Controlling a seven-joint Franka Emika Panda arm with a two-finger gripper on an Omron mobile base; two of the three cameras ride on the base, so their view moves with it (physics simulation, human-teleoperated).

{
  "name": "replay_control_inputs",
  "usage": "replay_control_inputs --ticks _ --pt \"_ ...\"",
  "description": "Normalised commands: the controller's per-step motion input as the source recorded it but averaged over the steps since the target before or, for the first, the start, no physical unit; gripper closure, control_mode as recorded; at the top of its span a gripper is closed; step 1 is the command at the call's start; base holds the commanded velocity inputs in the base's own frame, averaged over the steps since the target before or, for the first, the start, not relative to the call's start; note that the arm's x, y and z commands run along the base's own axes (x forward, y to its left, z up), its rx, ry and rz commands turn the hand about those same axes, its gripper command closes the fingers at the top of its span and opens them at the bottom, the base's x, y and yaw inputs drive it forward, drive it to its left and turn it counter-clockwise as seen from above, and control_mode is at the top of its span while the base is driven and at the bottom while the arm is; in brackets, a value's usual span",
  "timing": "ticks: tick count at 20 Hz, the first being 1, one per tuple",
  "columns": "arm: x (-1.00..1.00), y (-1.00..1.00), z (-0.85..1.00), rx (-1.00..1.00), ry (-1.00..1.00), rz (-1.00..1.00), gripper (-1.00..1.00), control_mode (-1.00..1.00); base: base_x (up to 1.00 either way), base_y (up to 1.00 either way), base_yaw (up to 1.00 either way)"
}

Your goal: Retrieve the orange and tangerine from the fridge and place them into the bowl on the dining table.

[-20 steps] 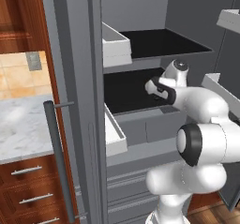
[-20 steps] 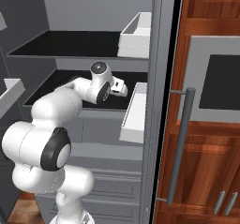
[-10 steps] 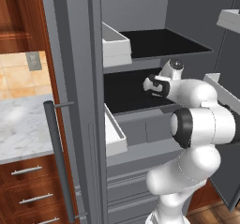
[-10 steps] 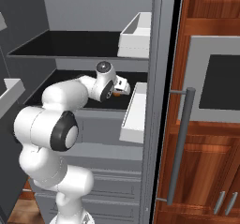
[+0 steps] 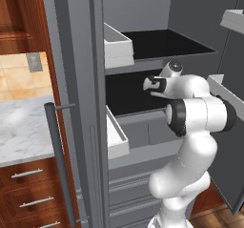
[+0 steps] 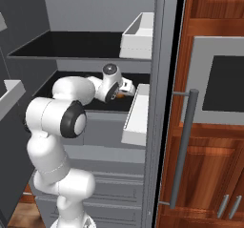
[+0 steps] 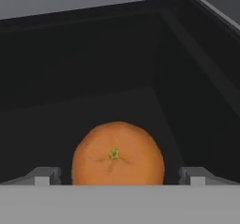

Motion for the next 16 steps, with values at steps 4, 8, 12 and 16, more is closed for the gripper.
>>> replay_control_inputs --ticks 4,8,12,16 --pt "0.42 -0.04 -0.24 0.0 0.0 0.0 -1.0 -1.0 0.0 0.0 0.0" --pt "0.34 -0.01 -0.32 0.0 0.0 0.0 -1.0 -1.0 0.0 0.0 0.0" --pt "0.01 0.0 -0.59 0.0 0.01 0.0 -1.0 -1.0 0.0 0.0 0.0" --pt "-0.28 0.04 -0.96 -0.02 0.01 0.0 -1.0 -1.0 0.0 0.0 0.0"
